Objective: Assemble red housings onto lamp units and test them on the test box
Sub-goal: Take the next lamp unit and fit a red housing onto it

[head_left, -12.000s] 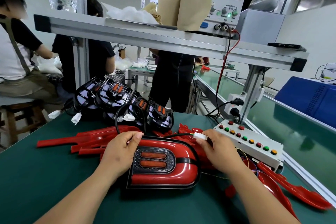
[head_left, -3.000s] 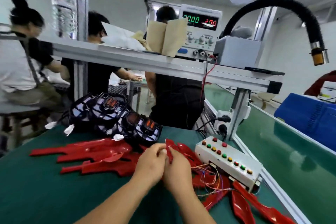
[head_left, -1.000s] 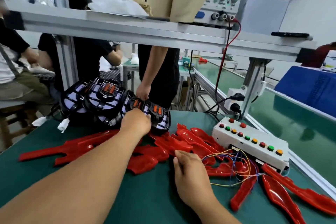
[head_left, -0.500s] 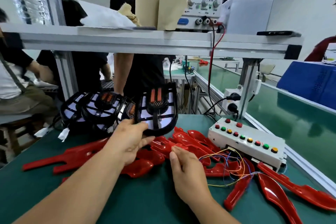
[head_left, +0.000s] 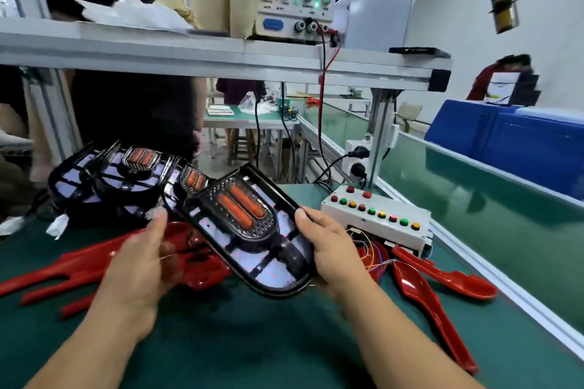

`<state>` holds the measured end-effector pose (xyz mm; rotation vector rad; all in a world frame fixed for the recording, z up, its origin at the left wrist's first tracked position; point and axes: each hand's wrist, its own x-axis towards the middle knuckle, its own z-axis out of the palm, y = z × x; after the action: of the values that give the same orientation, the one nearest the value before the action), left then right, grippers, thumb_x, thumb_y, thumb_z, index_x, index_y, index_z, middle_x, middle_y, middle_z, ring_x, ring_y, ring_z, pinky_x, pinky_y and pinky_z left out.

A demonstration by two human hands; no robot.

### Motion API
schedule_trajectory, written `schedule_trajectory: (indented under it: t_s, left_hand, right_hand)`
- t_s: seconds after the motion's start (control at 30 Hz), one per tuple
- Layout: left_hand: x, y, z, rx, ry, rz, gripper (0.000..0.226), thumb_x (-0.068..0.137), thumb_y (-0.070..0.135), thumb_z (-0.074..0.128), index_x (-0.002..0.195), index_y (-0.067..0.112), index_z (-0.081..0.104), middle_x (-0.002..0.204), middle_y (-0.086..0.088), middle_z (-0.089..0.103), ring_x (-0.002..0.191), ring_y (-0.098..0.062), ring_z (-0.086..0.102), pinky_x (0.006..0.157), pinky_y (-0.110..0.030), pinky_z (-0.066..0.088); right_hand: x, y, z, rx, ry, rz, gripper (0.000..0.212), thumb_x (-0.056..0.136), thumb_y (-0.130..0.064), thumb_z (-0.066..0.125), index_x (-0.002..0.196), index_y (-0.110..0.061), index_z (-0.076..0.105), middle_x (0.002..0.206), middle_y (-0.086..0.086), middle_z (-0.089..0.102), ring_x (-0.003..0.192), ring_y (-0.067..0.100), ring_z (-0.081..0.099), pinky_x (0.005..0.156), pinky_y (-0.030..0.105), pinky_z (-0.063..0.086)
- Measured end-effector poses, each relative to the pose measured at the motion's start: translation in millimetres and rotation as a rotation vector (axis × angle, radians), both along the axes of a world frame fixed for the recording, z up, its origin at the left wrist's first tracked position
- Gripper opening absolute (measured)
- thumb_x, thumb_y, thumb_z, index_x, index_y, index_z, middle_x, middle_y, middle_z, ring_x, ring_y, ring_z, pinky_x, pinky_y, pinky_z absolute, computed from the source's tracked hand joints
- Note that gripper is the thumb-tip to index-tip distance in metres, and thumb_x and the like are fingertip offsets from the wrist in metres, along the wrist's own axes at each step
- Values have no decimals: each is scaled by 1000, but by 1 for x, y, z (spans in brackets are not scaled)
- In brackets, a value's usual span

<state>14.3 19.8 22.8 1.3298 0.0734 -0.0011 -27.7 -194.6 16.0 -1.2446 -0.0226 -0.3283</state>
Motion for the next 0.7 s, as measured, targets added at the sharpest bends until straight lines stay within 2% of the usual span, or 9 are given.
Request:
schedule_trajectory:
  t_s: [0.1, 0.17, 0.23, 0.3, 0.37, 0.47, 0.57, 0.6, 0.7]
  left_hand:
    - [12, 18, 1, 231, -237, 3, 50, 79, 64, 53, 82, 15, 60, 75, -1, 62, 70, -21, 56, 68, -39, 46]
    - [11, 20, -3, 269, -208, -186, 42, 74, 56, 55, 90, 20, 69, 86, 1, 74, 77, -13, 70, 70, -32, 53]
    - [6, 16, -10, 299, -138, -369, 25, 79, 41, 60, 94, 27, 74, 95, 4, 76, 78, -5, 72, 59, -22, 56]
    - [5, 14, -17, 388, -107, -402, 14, 87, 29, 64, 95, 29, 75, 99, 4, 75, 75, 1, 71, 52, -15, 53]
    - [6, 16, -21, 436, -101, -384, 13, 90, 21, 64, 95, 26, 75, 103, 0, 71, 77, -1, 71, 51, -13, 51]
    - [8, 17, -23, 410, -85, -339, 12, 90, 21, 65, 88, 27, 75, 101, -2, 70, 80, -12, 72, 59, -26, 57]
    - [11, 18, -20, 234, -51, -289, 11, 90, 16, 63, 95, 16, 72, 80, -6, 75, 59, -14, 72, 42, -22, 53]
    - [12, 18, -19, 177, -39, -282, 12, 89, 15, 62, 99, 14, 70, 77, -6, 76, 59, -18, 73, 42, -25, 53]
    - [16, 21, -17, -51, 6, -261, 21, 87, 19, 61, 105, 9, 65, 83, -18, 75, 66, -33, 74, 47, -40, 57]
  right_hand:
    - [-6, -4, -4, -177, 51, 222, 25, 89, -16, 59, 104, -4, 73, 100, 17, 71, 90, 26, 65, 83, 33, 54]
    - [-8, 1, -11, -265, 122, 306, 32, 92, -12, 59, 117, 5, 65, 109, 24, 65, 98, 30, 59, 92, 39, 50]
    - [-9, 4, -17, -312, 180, 346, 32, 94, -11, 58, 121, 6, 62, 112, 26, 62, 102, 32, 55, 98, 46, 44]
    - [-9, 5, -22, -337, 222, 402, 31, 97, -9, 54, 122, 8, 61, 114, 29, 61, 103, 33, 54, 100, 50, 42]
    - [-8, 5, -24, -443, 231, 398, 28, 99, -13, 54, 112, 8, 64, 107, 27, 63, 94, 29, 52, 90, 48, 45]
    - [-5, 1, -18, -545, 210, 211, 47, 96, -33, 60, 89, 13, 65, 95, 18, 70, 75, 22, 51, 73, 35, 40]
    - [2, -18, -9, -429, 148, -151, 29, 95, -27, 60, 82, -7, 74, 71, 1, 72, 66, 15, 63, 61, 22, 50]
    - [4, -25, -8, -482, 127, -302, 22, 95, -23, 60, 84, -11, 74, 70, -2, 71, 66, 14, 64, 63, 24, 52]
    - [10, -39, -13, -1039, 207, -487, 21, 93, -9, 55, 102, -17, 73, 96, -1, 71, 91, 17, 64, 85, 28, 49]
